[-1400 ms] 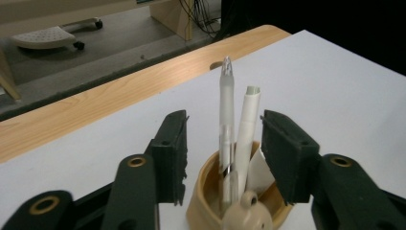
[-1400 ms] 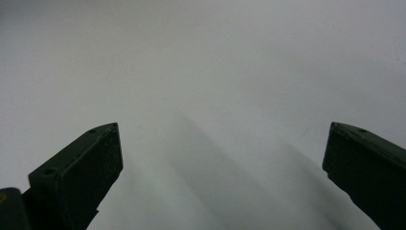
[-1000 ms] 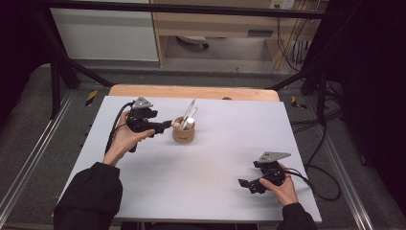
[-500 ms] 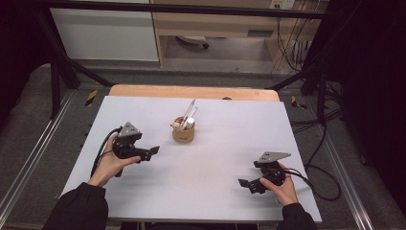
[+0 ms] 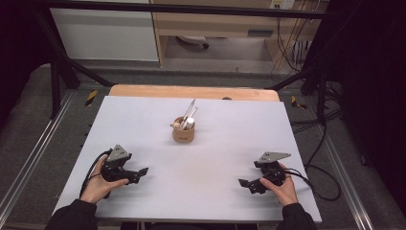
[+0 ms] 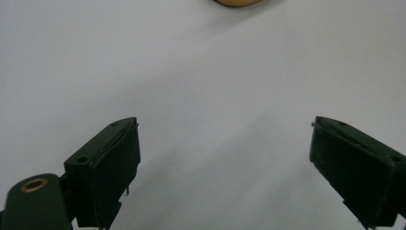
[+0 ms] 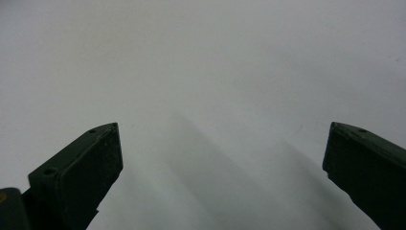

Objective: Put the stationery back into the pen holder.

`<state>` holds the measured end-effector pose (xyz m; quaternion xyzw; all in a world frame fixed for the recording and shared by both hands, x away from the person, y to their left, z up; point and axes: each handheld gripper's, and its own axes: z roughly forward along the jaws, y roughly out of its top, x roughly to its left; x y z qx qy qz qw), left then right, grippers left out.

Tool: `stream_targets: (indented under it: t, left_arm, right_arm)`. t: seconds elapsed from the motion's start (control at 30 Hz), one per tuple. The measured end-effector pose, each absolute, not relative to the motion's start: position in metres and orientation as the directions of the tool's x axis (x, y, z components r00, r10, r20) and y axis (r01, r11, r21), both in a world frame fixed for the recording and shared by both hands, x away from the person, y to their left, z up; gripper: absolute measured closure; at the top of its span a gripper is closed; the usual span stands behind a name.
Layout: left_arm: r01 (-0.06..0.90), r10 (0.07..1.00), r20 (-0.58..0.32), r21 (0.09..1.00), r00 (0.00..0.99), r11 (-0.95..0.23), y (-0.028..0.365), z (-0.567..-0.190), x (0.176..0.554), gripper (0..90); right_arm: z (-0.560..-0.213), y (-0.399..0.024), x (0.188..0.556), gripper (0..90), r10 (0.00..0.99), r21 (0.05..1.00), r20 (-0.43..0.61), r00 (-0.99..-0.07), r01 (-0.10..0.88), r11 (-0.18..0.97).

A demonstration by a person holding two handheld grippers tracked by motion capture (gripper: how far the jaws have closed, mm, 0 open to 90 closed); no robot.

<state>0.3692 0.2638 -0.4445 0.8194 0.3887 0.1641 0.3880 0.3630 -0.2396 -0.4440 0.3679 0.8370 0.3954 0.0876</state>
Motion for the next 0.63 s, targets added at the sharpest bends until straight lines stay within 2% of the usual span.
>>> stream_targets:
  t: [0.63]
  left_arm:
    - [0.509,0.767,-0.034,0.767,0.64,-0.391,0.28,-0.455,0.356,9.9]
  right_arm:
    - [-0.443,-0.241,0.363,0.6,0.682,0.729,0.145,-0.717,0.543,0.416]
